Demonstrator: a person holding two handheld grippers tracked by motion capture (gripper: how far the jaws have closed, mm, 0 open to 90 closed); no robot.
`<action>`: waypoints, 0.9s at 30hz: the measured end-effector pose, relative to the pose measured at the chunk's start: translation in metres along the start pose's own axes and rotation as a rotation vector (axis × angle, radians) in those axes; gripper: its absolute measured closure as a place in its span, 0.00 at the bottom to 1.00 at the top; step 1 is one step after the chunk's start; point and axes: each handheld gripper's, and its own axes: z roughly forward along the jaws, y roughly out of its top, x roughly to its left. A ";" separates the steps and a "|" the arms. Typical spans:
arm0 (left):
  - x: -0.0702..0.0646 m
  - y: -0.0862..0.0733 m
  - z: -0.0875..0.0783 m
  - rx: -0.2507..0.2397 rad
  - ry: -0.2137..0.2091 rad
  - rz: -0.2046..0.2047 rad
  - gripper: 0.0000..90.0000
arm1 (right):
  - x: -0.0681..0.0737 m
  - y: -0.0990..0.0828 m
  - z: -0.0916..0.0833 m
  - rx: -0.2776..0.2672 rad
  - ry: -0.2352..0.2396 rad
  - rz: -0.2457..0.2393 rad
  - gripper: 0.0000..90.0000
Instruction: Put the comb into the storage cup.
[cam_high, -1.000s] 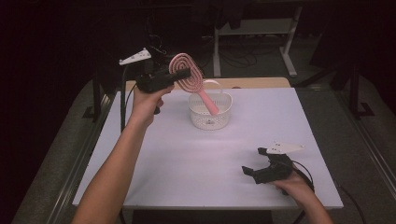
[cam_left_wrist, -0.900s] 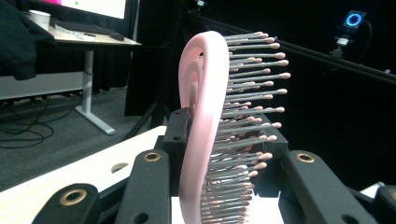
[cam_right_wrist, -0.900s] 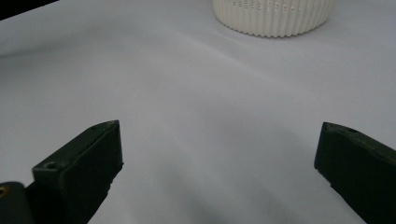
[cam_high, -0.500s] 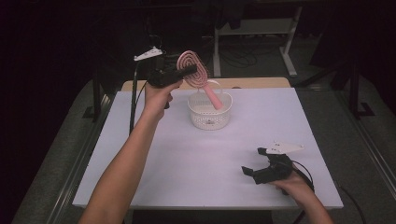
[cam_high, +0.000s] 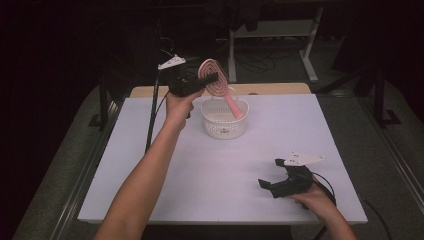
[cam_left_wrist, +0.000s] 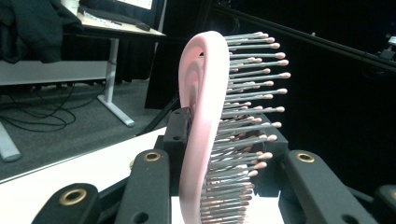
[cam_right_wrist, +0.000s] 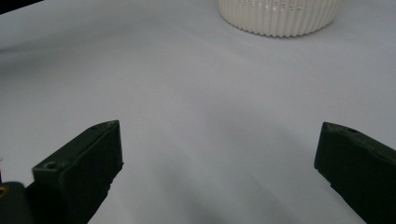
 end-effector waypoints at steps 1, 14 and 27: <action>0.001 -0.002 0.001 0.005 0.001 -0.003 0.72 | 0.000 0.000 0.000 0.001 0.000 -0.001 0.01; 0.011 -0.034 0.012 0.034 0.016 -0.053 0.72 | 0.000 0.000 0.001 0.010 0.003 -0.006 0.01; 0.019 -0.052 0.016 0.064 0.038 -0.071 0.72 | 0.001 -0.001 0.002 0.017 0.004 -0.012 0.01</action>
